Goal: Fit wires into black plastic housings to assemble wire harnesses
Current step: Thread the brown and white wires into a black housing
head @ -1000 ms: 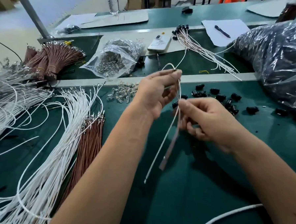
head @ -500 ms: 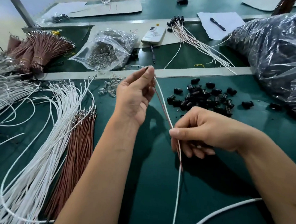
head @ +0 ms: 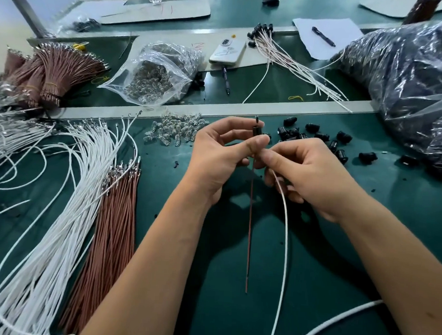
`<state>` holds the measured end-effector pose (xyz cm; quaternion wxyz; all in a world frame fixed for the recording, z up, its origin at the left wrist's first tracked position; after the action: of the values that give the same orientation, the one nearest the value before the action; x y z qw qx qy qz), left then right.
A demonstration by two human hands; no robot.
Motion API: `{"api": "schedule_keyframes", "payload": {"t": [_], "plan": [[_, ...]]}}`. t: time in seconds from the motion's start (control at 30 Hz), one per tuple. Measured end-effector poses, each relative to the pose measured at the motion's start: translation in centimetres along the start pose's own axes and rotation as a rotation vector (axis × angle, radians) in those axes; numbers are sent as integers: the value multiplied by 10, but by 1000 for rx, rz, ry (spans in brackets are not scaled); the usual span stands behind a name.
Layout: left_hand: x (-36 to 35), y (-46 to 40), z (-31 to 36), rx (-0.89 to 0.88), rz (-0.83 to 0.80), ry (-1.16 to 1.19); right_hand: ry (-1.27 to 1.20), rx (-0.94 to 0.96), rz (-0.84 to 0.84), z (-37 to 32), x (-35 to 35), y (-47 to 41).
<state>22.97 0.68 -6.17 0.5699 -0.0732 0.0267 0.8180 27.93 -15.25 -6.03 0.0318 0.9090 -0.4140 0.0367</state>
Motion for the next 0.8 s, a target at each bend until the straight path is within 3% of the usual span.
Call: {"api": "schedule_keyframes", "payload": {"t": [0.17, 0.5, 0.63, 0.8], "plan": [[-4, 1, 1, -44, -10, 24, 113, 24, -12, 2, 2, 0], [-8, 2, 3, -37, -26, 197, 87, -33, -110, 0, 7, 0], [-9, 2, 5, -102, -45, 143, 168, 33, -29, 2, 5, -1], [-11, 3, 9, -186, -103, 151, 74, 232, 125, 1, 3, -3]]}}
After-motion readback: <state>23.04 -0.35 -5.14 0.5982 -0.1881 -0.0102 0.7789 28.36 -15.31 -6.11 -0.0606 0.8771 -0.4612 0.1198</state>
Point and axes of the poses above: each hand's wrist, its own y-axis away from the middle knuckle, its own x-axis out of the back of the hand, z = x × y, the point moved 2 cm from there along -y, towards the middle knuckle, and after that the axes turned 3 degrees about -y, right-handed, at the moved point
